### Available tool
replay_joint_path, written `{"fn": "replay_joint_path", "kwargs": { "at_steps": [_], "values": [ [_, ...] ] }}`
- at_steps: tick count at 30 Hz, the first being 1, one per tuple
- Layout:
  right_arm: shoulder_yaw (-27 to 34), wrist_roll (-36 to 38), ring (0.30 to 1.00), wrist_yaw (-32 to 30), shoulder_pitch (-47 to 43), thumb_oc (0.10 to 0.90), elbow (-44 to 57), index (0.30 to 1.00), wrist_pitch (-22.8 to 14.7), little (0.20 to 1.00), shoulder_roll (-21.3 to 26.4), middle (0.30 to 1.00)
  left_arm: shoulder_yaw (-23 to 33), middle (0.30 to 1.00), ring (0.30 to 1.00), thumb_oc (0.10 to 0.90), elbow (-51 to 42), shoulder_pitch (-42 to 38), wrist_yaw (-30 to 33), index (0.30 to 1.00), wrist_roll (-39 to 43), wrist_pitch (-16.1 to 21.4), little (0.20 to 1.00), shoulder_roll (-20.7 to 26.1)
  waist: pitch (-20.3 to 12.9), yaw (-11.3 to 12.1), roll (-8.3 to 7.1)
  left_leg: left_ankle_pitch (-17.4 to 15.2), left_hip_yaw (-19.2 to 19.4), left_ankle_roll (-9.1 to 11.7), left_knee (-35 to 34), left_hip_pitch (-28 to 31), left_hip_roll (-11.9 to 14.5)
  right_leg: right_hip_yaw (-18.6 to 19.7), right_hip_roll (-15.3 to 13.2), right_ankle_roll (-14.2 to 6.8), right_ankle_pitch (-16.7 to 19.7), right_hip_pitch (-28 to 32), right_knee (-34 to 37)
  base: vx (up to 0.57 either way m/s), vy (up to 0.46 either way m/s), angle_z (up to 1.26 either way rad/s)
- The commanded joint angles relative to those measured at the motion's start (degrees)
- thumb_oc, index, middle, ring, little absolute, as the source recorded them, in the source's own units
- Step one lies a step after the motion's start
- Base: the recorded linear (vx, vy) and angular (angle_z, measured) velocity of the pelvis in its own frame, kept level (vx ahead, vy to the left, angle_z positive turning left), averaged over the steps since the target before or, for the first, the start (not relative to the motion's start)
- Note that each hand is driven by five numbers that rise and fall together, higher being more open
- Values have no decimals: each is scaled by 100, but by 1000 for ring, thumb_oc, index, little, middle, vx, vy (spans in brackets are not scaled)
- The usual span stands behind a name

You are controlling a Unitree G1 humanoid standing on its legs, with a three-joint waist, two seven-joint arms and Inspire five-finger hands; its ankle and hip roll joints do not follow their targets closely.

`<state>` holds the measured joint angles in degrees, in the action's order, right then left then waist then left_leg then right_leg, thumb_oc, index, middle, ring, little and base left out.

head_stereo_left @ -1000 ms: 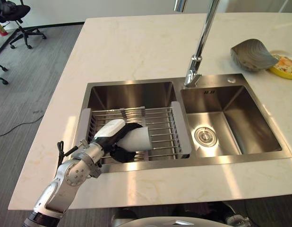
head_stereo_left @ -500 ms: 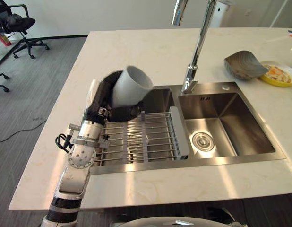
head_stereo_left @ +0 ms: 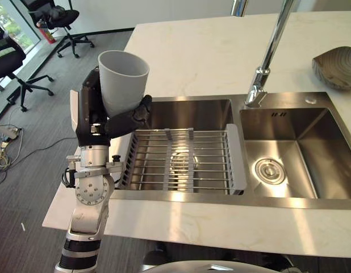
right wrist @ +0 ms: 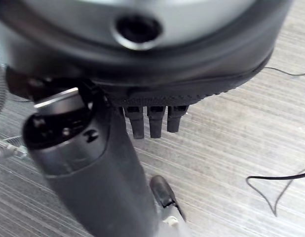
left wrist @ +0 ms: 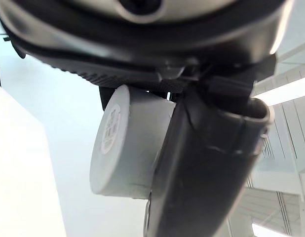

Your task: Place the dishes in the dishwasher.

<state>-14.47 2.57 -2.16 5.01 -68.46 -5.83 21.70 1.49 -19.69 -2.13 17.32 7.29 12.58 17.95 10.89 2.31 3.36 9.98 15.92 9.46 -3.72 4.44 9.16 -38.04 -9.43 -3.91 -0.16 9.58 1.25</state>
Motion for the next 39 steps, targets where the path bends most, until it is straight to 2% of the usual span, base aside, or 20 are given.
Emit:
{"fn": "replay_joint_path", "kwargs": {
  "at_steps": [1, 3, 4, 6, 7, 9, 11, 12, 14, 17, 18, 21, 22, 24, 27, 30, 32, 35, 36, 39],
  "values": [
    [315, 394, 900, -94, -223, 800, 37, 900, -136, 900, -180, 900, 131, 300, 300, 400, -862, -894, -50, 300, 21, 714, 300, 236, -210, -350, -228, -94, 381, 554, 1971, 919, 699, -184, -272, -21, 40, -477, 308, -391, -26, 114],
    [343, 435, 900, -78, -195, 800, 34, 900, -131, 900, -181, 900, 83, 300, 300, 400, -844, -988, -63, 300, -1, 711, 300, 261, -265, -389, -211, -155, 126, 554, 2105, 1099, 590, -301, -303, 4, 113, -537, 293, -268, 43, 71],
    [397, 501, 900, -55, -179, 800, 36, 900, -99, 900, -162, 900, -13, 300, 300, 400, -758, -1180, -67, 300, -89, 662, 300, 295, -304, -510, -229, -394, -237, 554, 2287, 1372, 309, -484, -411, -47, 355, -683, 259, -332, 132, 20],
    [487, 552, 900, -53, -170, 800, 52, 900, -82, 900, -124, 900, -88, 300, 300, 400, -717, -1351, -34, 300, -170, 623, 300, 306, -362, -678, -255, -518, 2, 554, 2306, 1588, 399, -758, -585, -78, 502, -805, 214, -439, 186, 78],
    [585, 573, 900, -82, -129, 800, 50, 900, -78, 900, -111, 900, -190, 300, 300, 400, -699, -1479, -36, 300, -155, 581, 300, 307, -429, -810, -260, -675, 460, 554, 2034, 1768, 545, -1082, -835, -160, 611, -864, 131, -376, 133, 86],
    [675, 574, 900, -118, -38, 800, -13, 900, -59, 900, -86, 900, -363, 300, 300, 400, -699, -1649, -72, 300, -222, 517, 300, 334, -463, -896, -221, -1141, 854, 530, 1576, 1837, 716, -1217, -1185, -288, 766, -1007, -36, -313, 218, 125],
    [792, 546, 900, -127, -2, 800, -51, 900, -31, 900, -150, 900, -461, 300, 300, 400, -740, -1686, -186, 300, -189, 456, 300, 310, -481, -930, -265, -1792, 1001, 360, 1036, 1994, 669, -1339, -1666, -542, 1120, -1104, -154, -238, 332, 181],
    [825, 509, 900, -135, 37, 800, 2, 900, -10, 900, -217, 900, -461, 300, 300, 400, -780, -1696, -211, 300, -227, 433, 300, 364, -480, -944, -354, -2187, 1002, 164, 723, 2151, 434, -1301, -1964, -764, 1366, -1144, -155, -262, 453, 139],
    [799, 461, 900, -129, 47, 800, 91, 900, 10, 900, -349, 900, -528, 300, 300, 400, -716, -1766, -189, 300, -479, 335, 300, 418, -369, -908, -467, -2224, 971, -108, 290, 2135, -1, -1129, -2279, -1044, 1827, -1162, -141, -299, 496, 117],
    [695, 402, 900, -108, 38, 800, 126, 900, 34, 900, -618, 900, -604, 300, 300, 400, -728, -1718, -205, 300, -690, 302, 300, 433, -279, -775, -679, -1970, 969, -205, -106, 1972, -330, -1006, -2409, -1109, 2067, -1114, -136, -344, 322, 38],
    [632, 341, 900, -100, 28, 800, 106, 900, 57, 900, -704, 900, -643, 300, 300, 400, -772, -1701, -207, 300, -676, 325, 300, 486, -232, -743, -732, -1866, 909, -186, -115, 1847, -303, -828, -2379, -1109, 2153, -1182, -196, -290, 197, 41],
    [481, 334, 900, -103, -64, 800, 41, 900, 73, 900, -742, 900, -803, 300, 300, 400, -782, -1769, -170, 300, -626, 401, 300, 595, -220, -779, -758, -1753, 741, -265, -128, 1567, -288, 172, -1827, -1109, 1526, -1189, -726, -204, 225, 63],
    [451, 339, 900, -100, -64, 800, -3, 900, 72, 900, -760, 900, -827, 300, 300, 400, -834, -1772, -162, 300, -585, 422, 300, 621, -251, -762, -845, -1637, 736, -290, -128, 1447, -368, 362, -1758, -1106, 1628, -1240, -775, -93, 140, 57],
    [378, 358, 900, -103, -157, 800, -42, 900, 92, 900, -769, 900, -802, 300, 300, 400, -871, -1719, -242, 300, -468, 452, 300, 669, -230, -762, -805, -1601, 448, -372, -128, 1326, -372, 889, -1552, -1109, 1564, -1429, -1017, -62, 151, 55],
    [268, 516, 900, -96, -203, 800, 65, 900, 16, 900, -802, 900, -901, 300, 300, 400, -794, -1798, -315, 300, -319, 492, 300, 591, -218, -865, -750, -1458, -72, -589, -128, 1103, -494, 1955, -658, -976, 731, -1432, -1726, -86, 221, 82],
    [173, 798, 900, -73, -274, 800, 126, 900, -108, 900, -786, 900, -956, 300, 300, 400, -774, -1784, -430, 300, -138, 453, 300, 565, -277, -675, -668, -1281, -522, -792, -128, 848, -692, 1928, 335, -735, 93, -1238, -2722, -71, 171, 112],
    [116, 806, 900, -60, -293, 800, 188, 900, -133, 900, -793, 900, -890, 300, 300, 400, -811, -1717, -383, 300, -149, 463, 300, 580, -291, -624, -689, -1265, -558, -796, -121, 799, -717, 1854, 390, -716, 28, -1259, -2721, -22, -28, 38],
    [4, 761, 900, -99, -380, 800, 205, 900, -134, 900, -807, 900, -768, 300, 300, 400, -814, -1678, -283, 300, -105, 486, 300, 625, -341, -485, -770, -1188, -621, -689, -26, 695, -754, 1741, 386, -489, -263, -890, -1901, 4, -139, -6],
    [-19, 792, 900, -142, -477, 800, 194, 900, -146, 900, -768, 900, -640, 300, 300, 400, -844, -1537, -266, 300, 36, 554, 300, 619, -392, -366, -779, -1210, -607, -612, 249, 530, -734, 1918, 488, -263, -575, -521, -1308, -17, -206, -17],
    [25, 829, 900, -140, -593, 800, 181, 900, -149, 900, -604, 900, -426, 300, 300, 400, -877, -1272, -334, 300, 321, 645, 300, 600, -396, -248, -732, -1175, -360, -406, 746, 208, -762, 1643, 517, -151, -391, -190, -510, -66, -180, 11]
  ]
}}
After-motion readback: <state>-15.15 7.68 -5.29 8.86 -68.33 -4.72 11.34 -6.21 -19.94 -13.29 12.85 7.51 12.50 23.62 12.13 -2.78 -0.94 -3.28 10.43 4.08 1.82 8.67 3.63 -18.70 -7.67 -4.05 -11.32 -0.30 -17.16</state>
